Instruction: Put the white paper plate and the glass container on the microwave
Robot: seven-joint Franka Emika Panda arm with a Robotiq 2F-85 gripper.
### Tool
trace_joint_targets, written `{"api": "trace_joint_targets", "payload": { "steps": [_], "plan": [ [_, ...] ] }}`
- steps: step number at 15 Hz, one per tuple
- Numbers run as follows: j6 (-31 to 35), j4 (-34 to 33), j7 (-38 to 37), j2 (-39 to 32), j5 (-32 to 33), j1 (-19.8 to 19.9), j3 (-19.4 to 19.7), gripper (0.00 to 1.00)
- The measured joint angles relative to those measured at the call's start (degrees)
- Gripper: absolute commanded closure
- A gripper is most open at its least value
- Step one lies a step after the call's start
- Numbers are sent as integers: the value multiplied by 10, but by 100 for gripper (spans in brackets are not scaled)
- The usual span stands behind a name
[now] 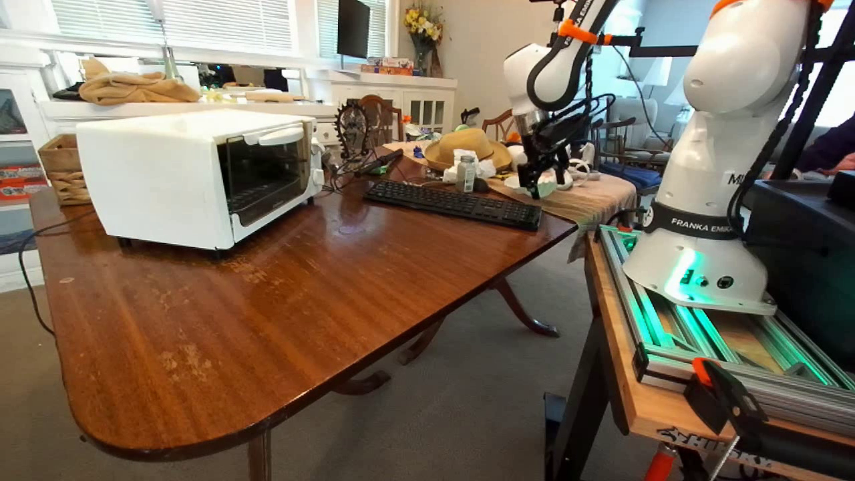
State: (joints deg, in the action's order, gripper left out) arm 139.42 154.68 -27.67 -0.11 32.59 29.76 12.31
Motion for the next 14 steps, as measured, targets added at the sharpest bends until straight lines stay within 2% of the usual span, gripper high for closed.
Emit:
{"api": "trace_joint_targets", "payload": {
  "steps": [3, 7, 11, 14],
  "plan": [
    [4, -43, -25, -60, -1, -21, 36, 0],
    [5, -82, -20, -56, 6, -47, 79, 0],
    [6, -90, -13, -43, 6, -58, 90, 0],
    [5, -82, 52, -39, -27, -72, 85, 0]
  ]
}}
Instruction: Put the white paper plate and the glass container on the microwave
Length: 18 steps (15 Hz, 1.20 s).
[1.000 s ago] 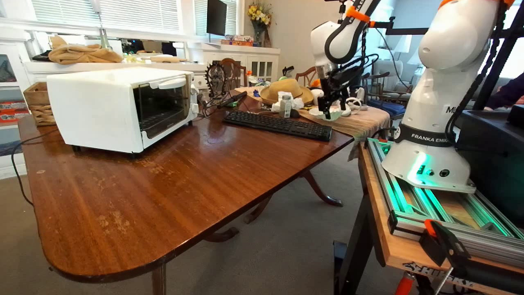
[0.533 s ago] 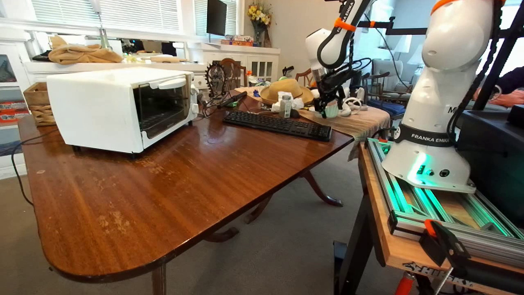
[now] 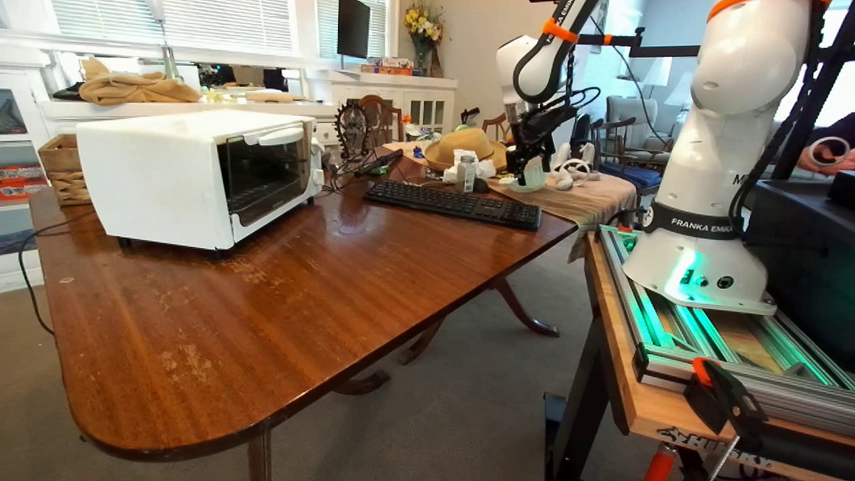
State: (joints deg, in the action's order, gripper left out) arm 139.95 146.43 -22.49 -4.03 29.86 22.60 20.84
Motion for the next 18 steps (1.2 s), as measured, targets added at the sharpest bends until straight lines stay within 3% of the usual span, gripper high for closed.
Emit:
{"api": "trace_joint_targets", "payload": {
  "steps": [4, 10, 18],
  "plan": [
    [-12, 25, 122, 20, -50, -23, -17, 0],
    [-80, 58, 301, 93, -136, -56, -47, 0],
    [-121, 56, 365, 141, -158, -48, -30, 0]
  ]
}}
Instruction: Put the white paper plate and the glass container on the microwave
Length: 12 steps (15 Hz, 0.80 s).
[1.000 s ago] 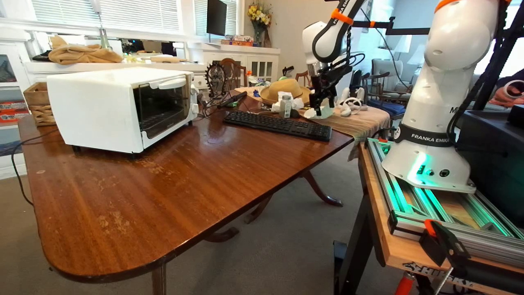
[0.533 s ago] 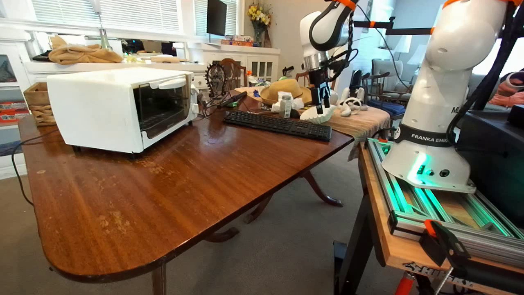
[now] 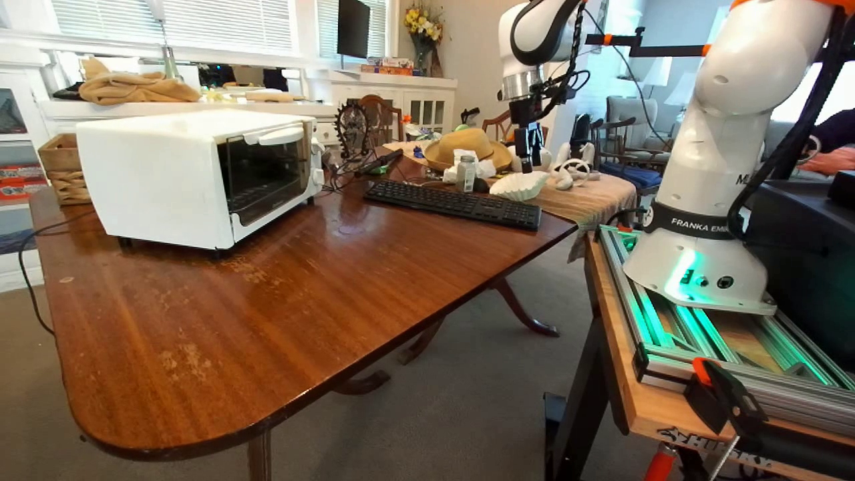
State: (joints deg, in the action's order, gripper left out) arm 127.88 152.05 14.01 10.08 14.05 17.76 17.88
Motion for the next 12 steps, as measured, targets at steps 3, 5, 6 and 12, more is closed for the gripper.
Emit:
{"api": "trace_joint_targets", "payload": {
  "steps": [3, 5, 6, 12],
  "plan": [
    [-3, -4, 0, -6, 0, 8, 8, 0],
    [-3, -4, 0, -5, 0, 7, 5, 0],
    [-3, -5, 0, -6, -2, 7, 5, 0],
    [25, -10, 53, -48, 88, 15, 14, 0]
  ]
}}
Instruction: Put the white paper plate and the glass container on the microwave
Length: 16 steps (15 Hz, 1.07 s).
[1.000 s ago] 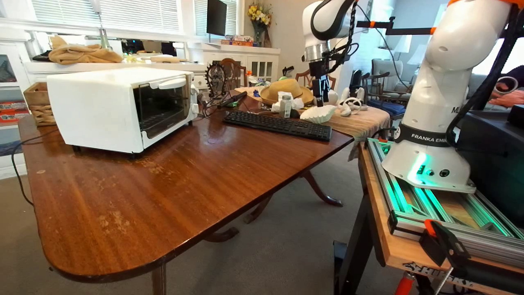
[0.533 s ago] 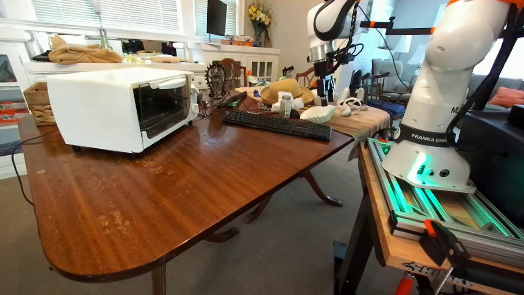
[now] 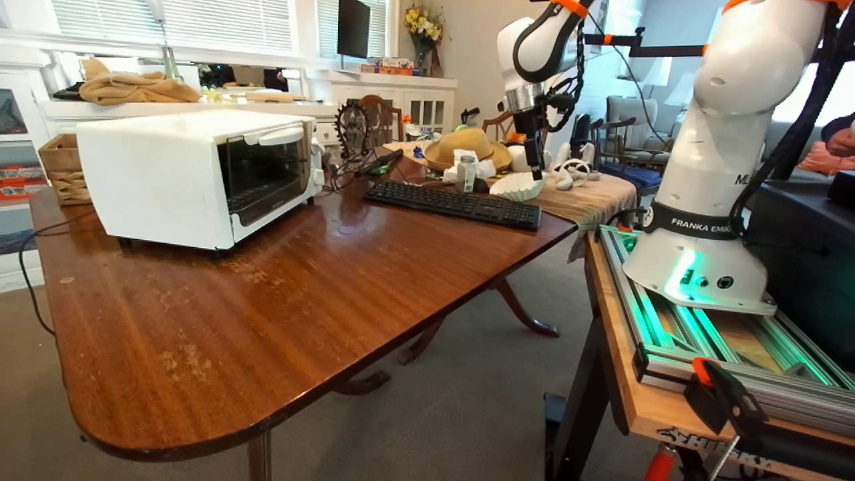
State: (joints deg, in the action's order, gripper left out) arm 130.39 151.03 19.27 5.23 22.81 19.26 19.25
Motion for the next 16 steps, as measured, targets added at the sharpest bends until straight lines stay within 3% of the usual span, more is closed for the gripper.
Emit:
{"api": "trace_joint_targets", "payload": {
  "steps": [6, 12, 16],
  "plan": [
    [9, -27, 129, -44, 27, 18, 25, 0],
    [9, -69, 239, -124, -47, 46, 38, 0],
    [10, -97, 262, -146, -68, 60, 38, 0]
  ]
}}
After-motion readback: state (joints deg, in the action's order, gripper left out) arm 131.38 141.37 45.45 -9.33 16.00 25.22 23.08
